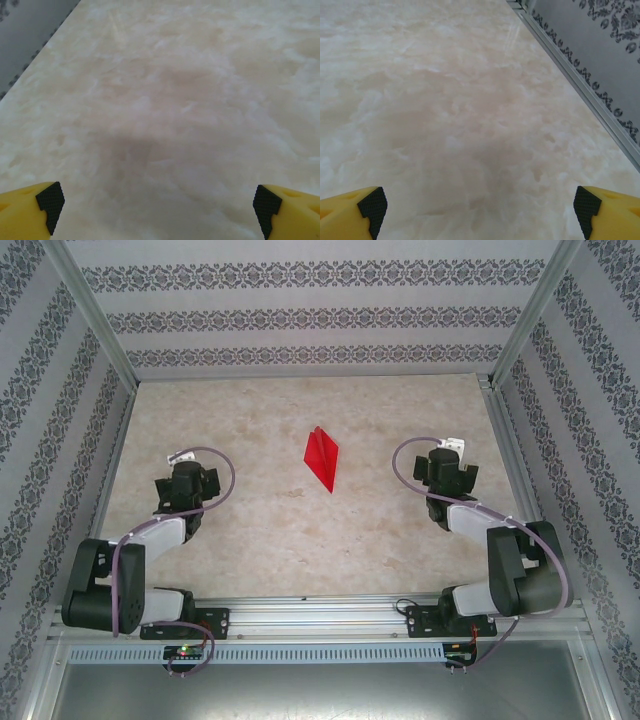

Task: Fold a paper plane with a square sheet of paper (pick it up from the middle)
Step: Reset both arms

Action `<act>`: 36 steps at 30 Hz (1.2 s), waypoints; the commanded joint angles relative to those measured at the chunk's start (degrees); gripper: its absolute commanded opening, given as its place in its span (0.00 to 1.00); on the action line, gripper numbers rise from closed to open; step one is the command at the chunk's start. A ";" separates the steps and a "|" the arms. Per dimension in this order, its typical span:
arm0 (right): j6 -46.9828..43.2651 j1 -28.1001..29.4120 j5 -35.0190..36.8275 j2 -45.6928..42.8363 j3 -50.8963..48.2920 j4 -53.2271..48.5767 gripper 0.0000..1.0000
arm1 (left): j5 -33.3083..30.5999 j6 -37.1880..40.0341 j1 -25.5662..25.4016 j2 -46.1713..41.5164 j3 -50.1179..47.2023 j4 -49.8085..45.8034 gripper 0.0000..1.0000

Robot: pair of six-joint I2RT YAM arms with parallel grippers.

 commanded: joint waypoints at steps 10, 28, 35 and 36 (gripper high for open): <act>-4.93 -3.71 -16.58 4.43 -6.83 24.86 0.98 | 17.38 5.20 3.57 8.69 -5.69 29.92 1.00; -5.49 -4.20 -19.54 5.89 -7.17 26.70 0.98 | 18.54 6.97 2.86 13.46 -1.09 25.52 1.00; -5.49 -4.24 -19.49 5.85 -7.17 26.70 0.98 | 18.77 6.92 2.90 13.53 -0.87 25.24 1.00; -5.47 -4.24 -19.50 5.89 -7.17 26.70 0.98 | 18.75 6.92 2.92 13.58 -0.87 25.24 1.00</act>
